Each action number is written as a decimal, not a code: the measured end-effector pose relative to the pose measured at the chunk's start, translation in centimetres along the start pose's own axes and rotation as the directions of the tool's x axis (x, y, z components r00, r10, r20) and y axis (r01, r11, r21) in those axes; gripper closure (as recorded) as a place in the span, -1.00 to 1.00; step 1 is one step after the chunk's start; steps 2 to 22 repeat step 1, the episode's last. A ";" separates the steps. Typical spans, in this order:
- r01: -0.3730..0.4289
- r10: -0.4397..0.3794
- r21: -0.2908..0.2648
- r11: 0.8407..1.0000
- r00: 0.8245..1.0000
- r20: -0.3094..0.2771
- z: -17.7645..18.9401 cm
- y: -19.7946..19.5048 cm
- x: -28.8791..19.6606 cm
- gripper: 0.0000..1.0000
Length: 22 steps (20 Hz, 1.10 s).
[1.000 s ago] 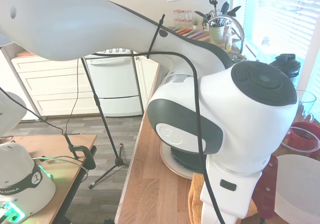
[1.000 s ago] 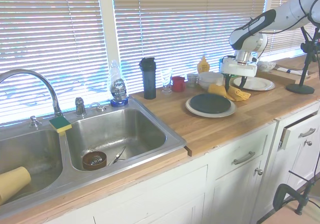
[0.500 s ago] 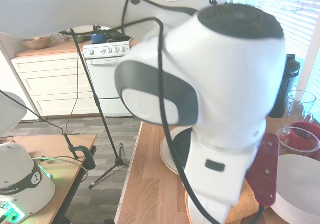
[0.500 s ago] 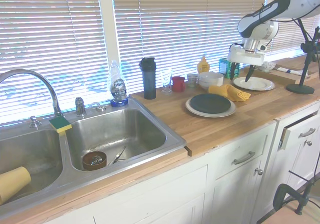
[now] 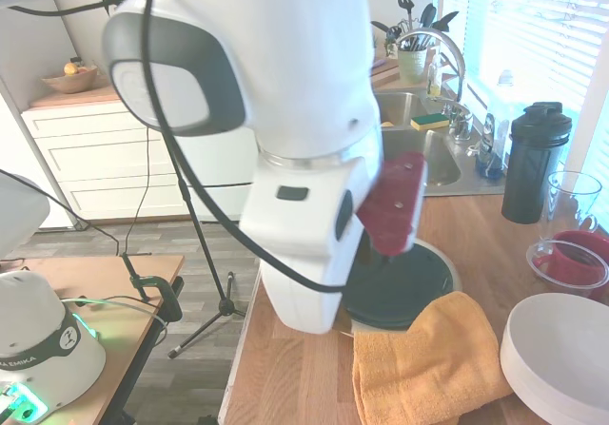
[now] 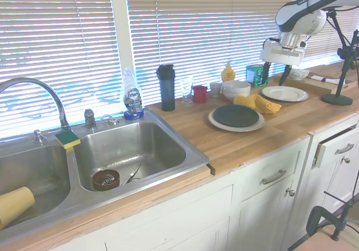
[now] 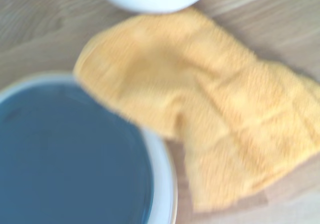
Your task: Wipe the blue plate in counterclockwise motion
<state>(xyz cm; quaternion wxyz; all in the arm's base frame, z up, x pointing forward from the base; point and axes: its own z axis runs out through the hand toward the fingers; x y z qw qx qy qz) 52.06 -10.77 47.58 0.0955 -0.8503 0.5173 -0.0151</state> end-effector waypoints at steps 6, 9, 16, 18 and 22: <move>0.015 -0.015 0.002 1.000 1.000 -0.003 -0.3 0.6 -0.8 -1.00; 0.015 -0.015 0.002 1.000 1.000 -0.003 -0.3 0.6 -0.8 -1.00; 0.015 -0.015 0.002 1.000 1.000 -0.003 -0.3 0.6 -0.8 -1.00; 0.015 -0.015 0.002 1.000 1.000 -0.003 -0.3 0.6 -0.8 -1.00; 0.015 -0.015 0.002 1.000 1.000 -0.003 -0.3 0.6 -0.8 -1.00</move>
